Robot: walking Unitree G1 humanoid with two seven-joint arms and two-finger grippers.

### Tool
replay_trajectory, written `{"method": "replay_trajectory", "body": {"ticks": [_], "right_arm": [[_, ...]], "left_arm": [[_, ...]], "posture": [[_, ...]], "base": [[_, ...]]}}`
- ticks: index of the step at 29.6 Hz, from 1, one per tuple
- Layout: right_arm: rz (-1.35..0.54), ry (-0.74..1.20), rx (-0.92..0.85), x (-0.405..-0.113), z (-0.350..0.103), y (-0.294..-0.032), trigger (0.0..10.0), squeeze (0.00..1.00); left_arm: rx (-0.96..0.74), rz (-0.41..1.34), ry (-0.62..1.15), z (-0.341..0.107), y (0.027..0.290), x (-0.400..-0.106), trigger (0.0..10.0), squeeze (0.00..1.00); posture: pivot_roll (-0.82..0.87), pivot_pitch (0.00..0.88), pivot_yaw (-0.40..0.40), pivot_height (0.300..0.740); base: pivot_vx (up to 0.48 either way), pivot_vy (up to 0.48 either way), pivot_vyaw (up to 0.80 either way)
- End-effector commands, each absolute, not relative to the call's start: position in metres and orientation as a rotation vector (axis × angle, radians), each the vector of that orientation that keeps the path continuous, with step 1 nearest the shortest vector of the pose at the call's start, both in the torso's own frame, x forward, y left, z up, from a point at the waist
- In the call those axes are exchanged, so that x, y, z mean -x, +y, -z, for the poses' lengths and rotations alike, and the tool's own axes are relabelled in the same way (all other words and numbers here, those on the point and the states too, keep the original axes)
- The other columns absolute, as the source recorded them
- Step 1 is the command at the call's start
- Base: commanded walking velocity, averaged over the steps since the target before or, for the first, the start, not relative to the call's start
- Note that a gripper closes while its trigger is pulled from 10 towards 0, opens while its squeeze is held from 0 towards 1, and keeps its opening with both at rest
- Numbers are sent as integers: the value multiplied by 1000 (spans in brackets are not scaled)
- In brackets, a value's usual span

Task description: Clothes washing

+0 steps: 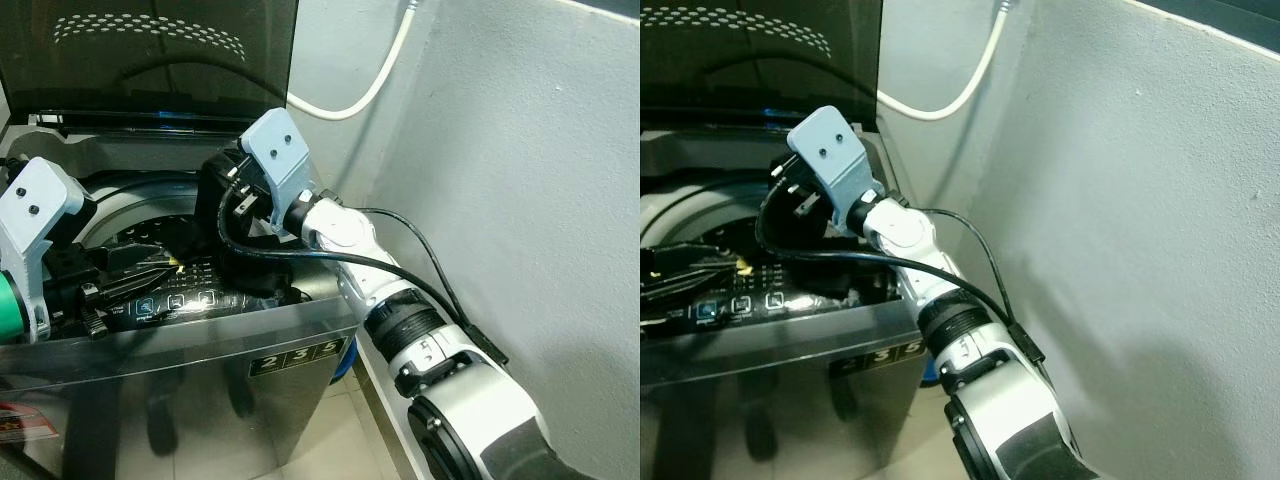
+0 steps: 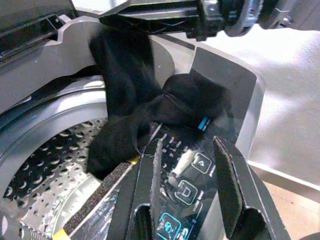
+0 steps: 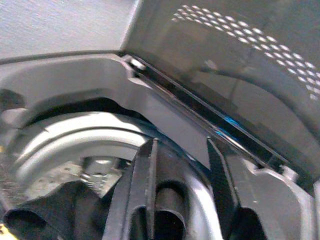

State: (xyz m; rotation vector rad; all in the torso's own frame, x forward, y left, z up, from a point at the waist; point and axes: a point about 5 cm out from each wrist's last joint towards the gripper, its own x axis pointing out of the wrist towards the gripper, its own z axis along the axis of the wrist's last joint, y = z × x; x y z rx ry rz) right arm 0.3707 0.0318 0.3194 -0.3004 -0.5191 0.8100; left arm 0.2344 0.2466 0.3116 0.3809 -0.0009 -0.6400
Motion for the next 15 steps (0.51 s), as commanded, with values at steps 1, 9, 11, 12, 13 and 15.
{"method": "replay_trajectory", "body": {"ticks": [1, 9, 11, 12, 13, 15], "right_arm": [[-780, -515, 301, -373, -322, 29, 10000, 0], [-760, -475, 300, -381, -323, 22, 10000, 0], [-760, -475, 300, -381, -323, 22, 10000, 0], [-727, -476, 266, -384, -326, 16, 10000, 0], [-654, -479, 192, -389, -330, 3, 10000, 0], [-574, -470, 102, -395, -333, -12, 10000, 0]], "left_arm": [[-397, 656, -1, -312, 244, -233, 10000, 0], [-398, 657, -2, -312, 244, -234, 10000, 0], [-398, 657, -2, -312, 244, -234, 10000, 0], [-396, 656, -7, -312, 243, -234, 10000, 0], [-395, 640, -33, -313, 241, -237, 10000, 0], [-388, 603, -73, -314, 237, -244, 10000, 0]], "posture": [[65, 76, -120, 740], [66, 76, -122, 740], [66, 76, -122, 740], [69, 76, -124, 740], [74, 76, -128, 740], [81, 76, -132, 740]], "base": [[0, 0, 0], [0, 0, 0], [0, 0, 0], [0, 0, 0], [0, 0, 0], [0, 0, 0]]}}
